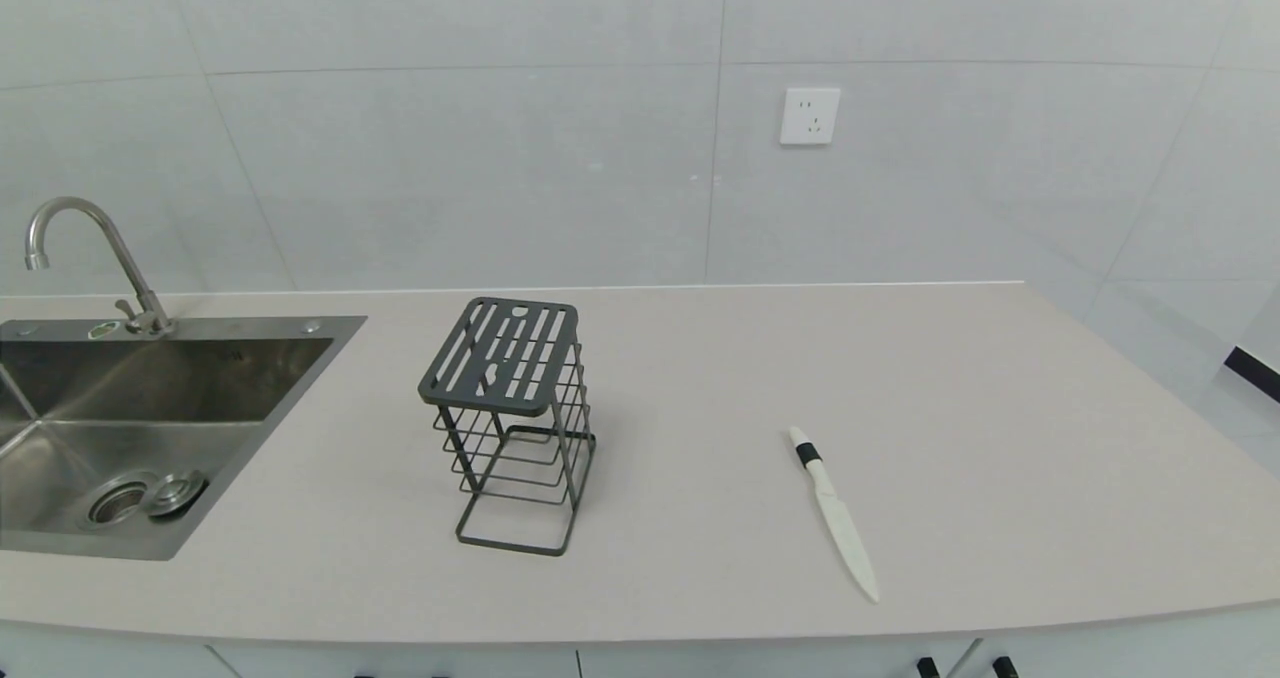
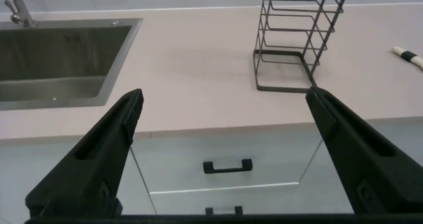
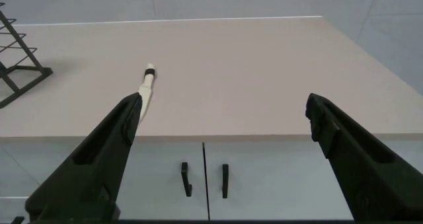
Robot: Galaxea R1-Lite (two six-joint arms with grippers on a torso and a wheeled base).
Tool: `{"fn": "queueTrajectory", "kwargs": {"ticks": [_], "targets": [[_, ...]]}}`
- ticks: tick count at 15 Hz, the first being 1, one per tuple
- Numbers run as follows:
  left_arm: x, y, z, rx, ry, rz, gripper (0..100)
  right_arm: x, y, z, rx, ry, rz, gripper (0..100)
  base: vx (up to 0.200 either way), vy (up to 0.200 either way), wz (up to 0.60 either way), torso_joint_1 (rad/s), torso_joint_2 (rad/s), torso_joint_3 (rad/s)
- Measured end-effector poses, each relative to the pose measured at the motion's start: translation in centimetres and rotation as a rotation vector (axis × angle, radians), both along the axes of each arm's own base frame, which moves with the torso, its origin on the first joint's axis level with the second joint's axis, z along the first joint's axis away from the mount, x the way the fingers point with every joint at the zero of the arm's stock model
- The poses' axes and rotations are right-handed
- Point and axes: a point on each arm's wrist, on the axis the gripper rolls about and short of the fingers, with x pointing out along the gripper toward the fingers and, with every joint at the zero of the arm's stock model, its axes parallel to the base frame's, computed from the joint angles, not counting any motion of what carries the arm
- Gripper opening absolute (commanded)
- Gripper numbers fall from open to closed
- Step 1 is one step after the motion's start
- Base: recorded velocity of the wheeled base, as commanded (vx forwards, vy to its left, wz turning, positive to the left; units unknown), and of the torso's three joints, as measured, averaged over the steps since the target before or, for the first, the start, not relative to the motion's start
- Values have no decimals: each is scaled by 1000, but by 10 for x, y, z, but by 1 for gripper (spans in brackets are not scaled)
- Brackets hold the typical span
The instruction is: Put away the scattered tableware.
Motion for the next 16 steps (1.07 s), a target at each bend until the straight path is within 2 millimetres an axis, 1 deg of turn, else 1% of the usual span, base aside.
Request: {"fn": "queueTrajectory", "kwargs": {"ticks": [9, 11, 13, 16], "targets": [[0, 0, 0, 0, 0, 1, 100, 0, 0, 0, -1, 0, 0, 100, 0, 0, 0, 332, -102, 225], [0, 0, 0, 0, 0, 1, 100, 0, 0, 0, 0, 0, 1, 100, 0, 0, 0, 110, -32, 63], [0, 0, 0, -1, 0, 1, 100, 0, 0, 0, -1, 0, 0, 100, 0, 0, 0, 0, 0, 0], [0, 0, 0, -3, 0, 2, 100, 0, 0, 0, -1, 0, 0, 100, 0, 0, 0, 141, -354, -194]]}}
